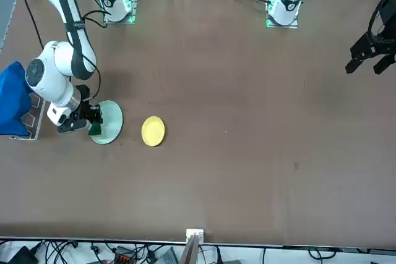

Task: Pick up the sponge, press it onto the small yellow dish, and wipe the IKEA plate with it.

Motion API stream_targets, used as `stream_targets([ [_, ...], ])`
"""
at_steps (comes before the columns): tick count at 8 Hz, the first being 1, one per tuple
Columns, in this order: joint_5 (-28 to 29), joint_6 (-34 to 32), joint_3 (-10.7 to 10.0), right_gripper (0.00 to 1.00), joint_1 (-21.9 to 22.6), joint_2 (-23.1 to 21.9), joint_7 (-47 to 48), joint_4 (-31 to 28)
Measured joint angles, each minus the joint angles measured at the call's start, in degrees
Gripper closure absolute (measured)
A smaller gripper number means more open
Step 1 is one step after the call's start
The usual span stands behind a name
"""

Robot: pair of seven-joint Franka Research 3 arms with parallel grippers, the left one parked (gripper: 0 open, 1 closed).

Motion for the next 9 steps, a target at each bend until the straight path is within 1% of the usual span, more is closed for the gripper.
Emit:
stream_targets([
  [3,0.03,0.0,0.05,0.8,0.02,-0.08,0.47,0.01],
  [5,0.05,-0.94,0.31,0.8,0.64,-0.99,2.95,0.04],
  [7,0.1,-4.28,0.48,0.8,2.49,-3.06,7.13,0.08],
  [9,0.13,-8.01,0.57,0.79,5.51,-5.8,12.86,-0.62],
])
